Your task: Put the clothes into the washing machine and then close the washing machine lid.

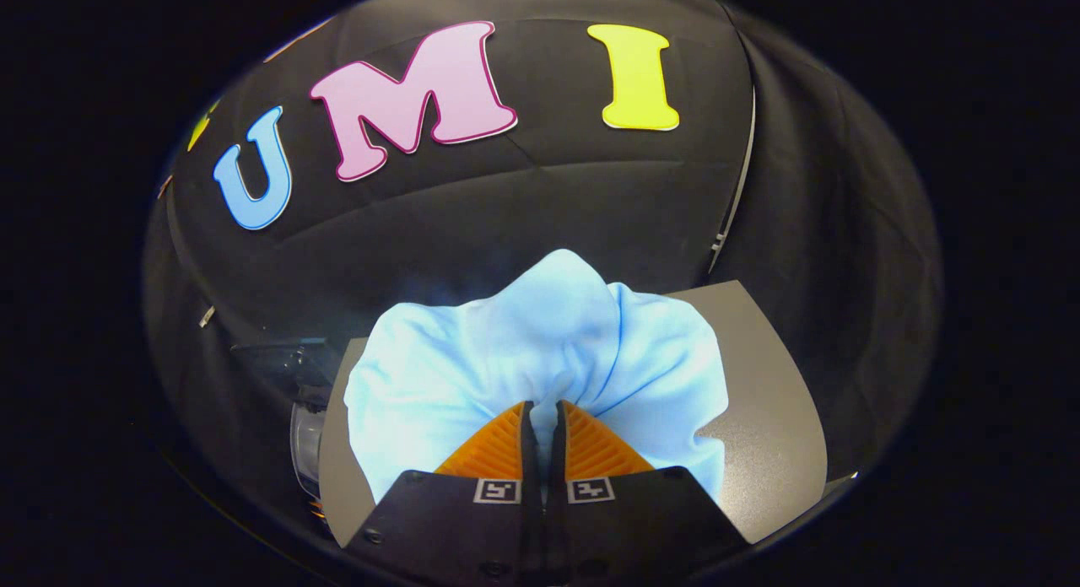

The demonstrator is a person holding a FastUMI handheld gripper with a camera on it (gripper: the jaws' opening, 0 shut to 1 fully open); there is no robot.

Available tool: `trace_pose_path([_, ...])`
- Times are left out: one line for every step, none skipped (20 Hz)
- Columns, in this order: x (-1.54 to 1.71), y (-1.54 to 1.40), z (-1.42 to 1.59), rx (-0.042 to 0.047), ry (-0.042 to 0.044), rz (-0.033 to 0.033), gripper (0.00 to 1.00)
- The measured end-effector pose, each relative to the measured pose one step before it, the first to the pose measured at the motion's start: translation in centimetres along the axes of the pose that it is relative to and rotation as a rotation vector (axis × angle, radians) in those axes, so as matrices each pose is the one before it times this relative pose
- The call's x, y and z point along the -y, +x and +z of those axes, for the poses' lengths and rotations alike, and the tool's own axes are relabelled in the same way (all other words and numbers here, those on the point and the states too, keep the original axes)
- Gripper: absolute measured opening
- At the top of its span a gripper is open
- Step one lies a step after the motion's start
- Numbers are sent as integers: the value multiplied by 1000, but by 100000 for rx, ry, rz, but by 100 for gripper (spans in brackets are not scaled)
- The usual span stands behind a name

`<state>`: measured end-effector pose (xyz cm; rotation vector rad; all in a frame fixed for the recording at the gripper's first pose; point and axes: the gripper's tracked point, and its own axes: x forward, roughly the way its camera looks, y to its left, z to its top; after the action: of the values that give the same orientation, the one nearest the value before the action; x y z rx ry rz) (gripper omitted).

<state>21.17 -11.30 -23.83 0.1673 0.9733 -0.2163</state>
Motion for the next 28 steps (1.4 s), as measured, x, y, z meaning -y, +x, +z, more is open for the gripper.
trace_pose_path([-34, -192, 40, 547, -1315, -434, 6])
trace_pose_path([110, -458, 85, 833, -112, -592, 5])
trace_pose_path([-168, -443, 227, 914, 297, -87, 5])
trace_pose_path([-74, -667, 51, 589, -178, 355, 5])
trace_pose_path([-75, -810, 307, 1144, -267, 535, 5])
trace_pose_path([-62, -998, 467, 1884, -394, -109, 5])
trace_pose_path([6, -936, 603, 2578, -882, -462, 5])
trace_pose_path([-70, -1103, 614, 2785, -1359, -675, 5])
trace_pose_path([-103, -1194, 742, 3007, -1302, -570, 5])
trace_pose_path([-286, -1308, 690, 2660, -852, 307, 5])
trace_pose_path([-392, -1265, 651, 2097, 13, 753, 5])
trace_pose_path([-467, -1486, 714, 2151, 390, 1206, 5])
trace_pose_path([-430, -1232, 710, 1884, 350, 490, 5])
trace_pose_path([-341, -1229, 709, 1830, 140, 475, 5])
trace_pose_path([-533, -1159, 857, 1915, -176, 871, 5])
trace_pose_path([-491, -1106, 905, 2223, -162, 584, 5])
trace_pose_path([-556, -1005, 1009, 2483, -269, 595, 5])
trace_pose_path([-715, -1051, 1105, 2584, -447, 902, 5])
trace_pose_path([-817, -920, 966, 2049, -660, 1291, 5])
trace_pose_path([-835, -822, 880, 2085, -345, 1222, 5])
trace_pose_path([-931, -684, 814, 1635, -119, 1399, 5])
trace_pose_path([-1073, -712, 683, 1451, -250, 1433, 5])
trace_pose_path([-891, -585, 587, 1445, -497, 1545, 5])
trace_pose_path([-1127, -557, 346, 1314, -620, 1687, 5])
trace_pose_path([-1247, -337, 481, 992, -349, 1662, 5])
trace_pose_path([-1356, -274, 406, 629, -643, 1918, 5])
trace_pose_path([-1475, -201, 462, 845, -661, 2347, 5])
trace_pose_path([-1544, -261, 477, 1294, -659, 2544, 5])
